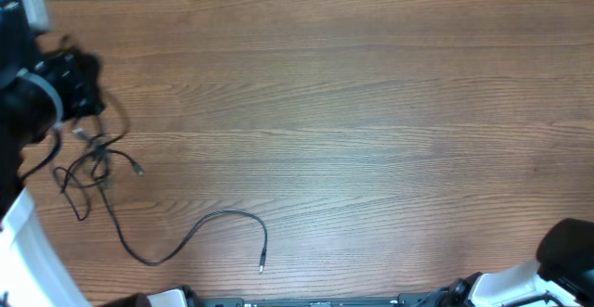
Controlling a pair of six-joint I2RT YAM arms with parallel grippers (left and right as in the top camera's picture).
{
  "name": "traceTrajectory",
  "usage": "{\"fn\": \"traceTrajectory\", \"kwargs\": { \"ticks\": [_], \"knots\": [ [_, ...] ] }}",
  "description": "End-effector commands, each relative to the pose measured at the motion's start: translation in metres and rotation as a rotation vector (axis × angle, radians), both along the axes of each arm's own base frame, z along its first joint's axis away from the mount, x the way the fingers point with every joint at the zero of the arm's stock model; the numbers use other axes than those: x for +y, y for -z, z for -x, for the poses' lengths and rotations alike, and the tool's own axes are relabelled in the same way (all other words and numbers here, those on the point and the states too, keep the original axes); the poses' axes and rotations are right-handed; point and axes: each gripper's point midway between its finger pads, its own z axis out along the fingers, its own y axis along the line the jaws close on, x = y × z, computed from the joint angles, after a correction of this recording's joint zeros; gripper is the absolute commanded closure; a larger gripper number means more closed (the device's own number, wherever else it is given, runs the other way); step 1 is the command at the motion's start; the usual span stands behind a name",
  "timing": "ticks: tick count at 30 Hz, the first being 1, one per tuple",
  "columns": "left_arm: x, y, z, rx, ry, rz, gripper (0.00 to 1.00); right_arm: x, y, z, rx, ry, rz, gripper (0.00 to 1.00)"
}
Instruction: Untangle cables
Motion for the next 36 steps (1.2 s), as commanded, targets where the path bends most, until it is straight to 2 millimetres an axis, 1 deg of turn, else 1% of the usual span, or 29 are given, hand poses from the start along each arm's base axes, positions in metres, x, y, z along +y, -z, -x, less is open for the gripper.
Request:
{"fn": "traceTrajectory", "kwargs": {
  "ticks": [1,3,5,6,8,10,12,14,17,20,21,22,23,24,25,26,27,28,29,31,32,34,36],
  "knots": [
    [-0.056,0.008,-0.024,0.03,0.215,0.123,0.96,0.06,-0.028,-0.004,-0.05,-0.148,0.035,0.96],
    [-0.081,0.016,-0.039,0.051,0.281,0.14,0.96,0.099,-0.032,-0.007,-0.064,-0.284,0.041,0.96],
    [-0.114,0.019,-0.051,0.048,0.378,0.167,0.96,0.132,-0.033,-0.005,-0.056,-0.374,0.04,0.96],
    [-0.13,0.018,-0.054,0.038,0.431,0.18,0.96,0.144,-0.032,-0.004,-0.049,-0.402,0.037,0.96],
    [-0.171,0.011,-0.057,-0.004,0.565,0.218,0.96,0.173,-0.03,-0.001,-0.034,-0.479,0.039,0.96],
    [-0.202,0.001,-0.059,-0.051,0.632,0.241,0.96,0.199,-0.026,0.002,-0.012,-0.55,0.036,0.96],
    [-0.224,-0.009,-0.06,-0.103,0.67,0.25,0.96,0.22,-0.02,0.008,0.018,-0.612,0.043,0.96],
    [-0.233,-0.014,-0.065,-0.12,0.629,0.26,0.96,0.235,-0.013,0.014,0.055,-0.652,0.059,0.96],
    [-0.231,-0.012,-0.08,-0.123,0.487,0.23,0.96,0.254,-0.004,0.024,0.105,-0.716,0.092,0.96],
    [-0.224,0.007,-0.092,-0.099,0.352,0.127,0.96,0.263,0.004,0.03,0.157,-0.729,0.143,0.96],
    [-0.22,0.016,-0.095,-0.08,0.307,0.082,0.92,0.265,0.006,0.031,0.168,-0.734,0.153,0.96],
    [-0.218,0.026,-0.097,-0.058,0.276,0.046,0.68,0.269,0.007,0.033,0.174,-0.744,0.156,0.96],
    [-0.217,0.033,-0.098,-0.041,0.257,0.023,0.16,0.272,0.008,0.034,0.178,-0.753,0.154,0.96],
    [-0.216,0.041,-0.1,-0.021,0.239,-0.003,0.0,0.276,0.008,0.036,0.182,-0.764,0.152,0.89],
    [-0.213,0.048,-0.102,-0.007,0.218,-0.029,0.0,0.279,0.009,0.038,0.188,-0.773,0.151,0.77],
    [-0.208,0.051,-0.105,-0.002,0.189,-0.053,0.0,0.282,0.01,0.04,0.193,-0.781,0.15,0.6],
    [-0.202,0.052,-0.106,-0.002,0.165,-0.071,0.0,0.285,0.012,0.041,0.202,-0.79,0.15,0.48],
    [-0.195,0.048,-0.106,-0.011,0.142,-0.079,0.0,0.287,0.015,0.043,0.213,-0.798,0.153,0.34],
    [-0.187,0.042,-0.106,-0.025,0.123,-0.079,0.0,0.289,0.019,0.045,0.229,-0.811,0.159,0.27],
    [-0.171,0.023,-0.101,-0.066,0.083,-0.062,0.0,0.297,0.032,0.049,0.27,-0.836,0.155,0.2],
    [-0.164,0.013,-0.098,-0.084,0.067,-0.05,0.0,0.301,0.038,0.051,0.285,-0.848,0.151,0.18],
    [-0.15,-0.007,-0.087,-0.124,0.039,-0.026,0.0,0.313,0.057,0.051,0.317,-0.881,0.144,0.18],
    [-0.136,-0.02,-0.074,-0.146,0.018,-0.019,0.0,0.325,0.078,0.051,0.356,-0.892,0.121,0.18]
  ]
}}
